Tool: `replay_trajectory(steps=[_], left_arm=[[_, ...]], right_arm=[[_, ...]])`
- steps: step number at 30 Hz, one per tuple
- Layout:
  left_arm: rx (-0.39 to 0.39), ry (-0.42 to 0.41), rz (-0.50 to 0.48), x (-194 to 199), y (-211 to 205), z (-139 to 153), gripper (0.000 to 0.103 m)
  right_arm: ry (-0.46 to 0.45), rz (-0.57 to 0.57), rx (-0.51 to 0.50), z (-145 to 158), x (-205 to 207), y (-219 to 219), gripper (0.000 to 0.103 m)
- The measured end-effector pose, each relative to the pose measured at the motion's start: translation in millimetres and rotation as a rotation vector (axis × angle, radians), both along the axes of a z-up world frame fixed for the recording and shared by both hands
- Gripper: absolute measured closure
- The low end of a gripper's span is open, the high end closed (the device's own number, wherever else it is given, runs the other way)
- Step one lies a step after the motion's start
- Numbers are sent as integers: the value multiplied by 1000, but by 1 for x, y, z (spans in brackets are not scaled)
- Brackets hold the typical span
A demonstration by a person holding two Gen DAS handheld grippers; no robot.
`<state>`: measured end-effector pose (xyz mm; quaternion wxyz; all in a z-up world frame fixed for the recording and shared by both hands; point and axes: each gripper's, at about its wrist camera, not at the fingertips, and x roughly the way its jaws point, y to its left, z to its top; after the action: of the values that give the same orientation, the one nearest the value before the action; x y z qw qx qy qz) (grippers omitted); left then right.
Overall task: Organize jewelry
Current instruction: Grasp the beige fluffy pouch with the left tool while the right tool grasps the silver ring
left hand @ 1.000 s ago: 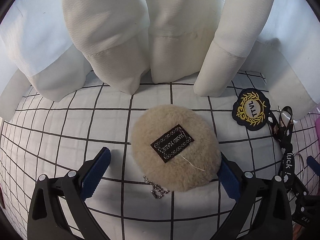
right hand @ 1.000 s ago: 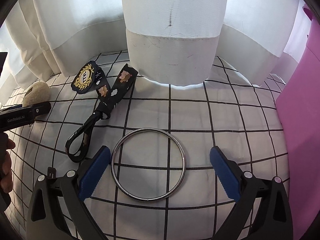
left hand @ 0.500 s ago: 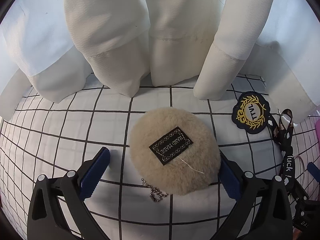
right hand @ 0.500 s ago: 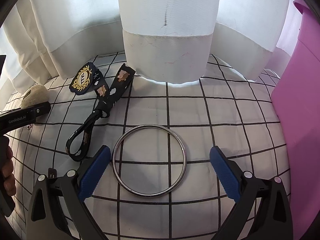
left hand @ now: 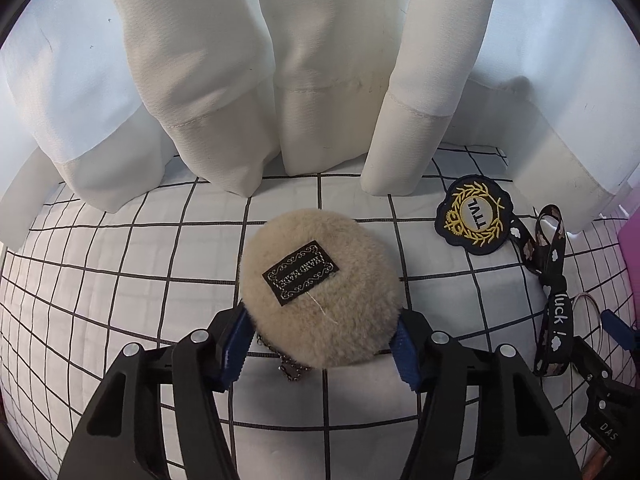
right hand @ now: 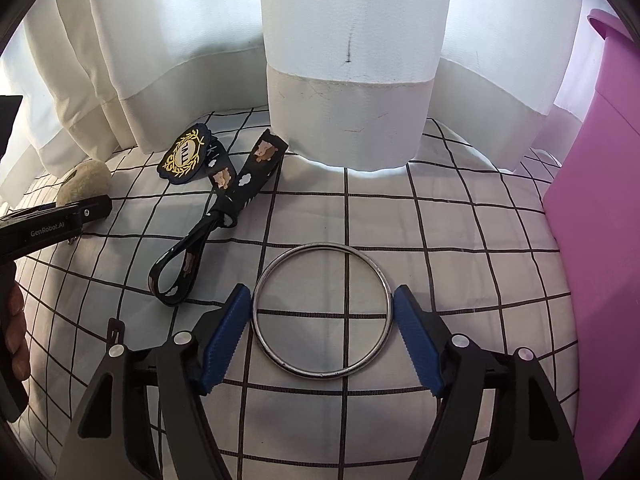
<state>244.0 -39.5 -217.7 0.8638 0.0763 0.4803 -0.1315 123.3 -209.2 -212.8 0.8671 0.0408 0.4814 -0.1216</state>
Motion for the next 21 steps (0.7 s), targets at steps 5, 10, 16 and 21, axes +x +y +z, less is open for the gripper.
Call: replay_trajectory(steps=[5,10,16,21], left_arm=[[-30,14,9,-8,11,5,54],[-45,4,16,-21,24,15,55],[-37,-24,-9,-41,28,33,55],[-36,-47,-25,-57,32,47,55]], right_arm=[[-9,-1,28,6,-10,-5,33],[-18,-5,43,8,-17,-6,33],[-36,1,38,18,-25,-3,33],[-53,-3,40,30,-28,-4,33]])
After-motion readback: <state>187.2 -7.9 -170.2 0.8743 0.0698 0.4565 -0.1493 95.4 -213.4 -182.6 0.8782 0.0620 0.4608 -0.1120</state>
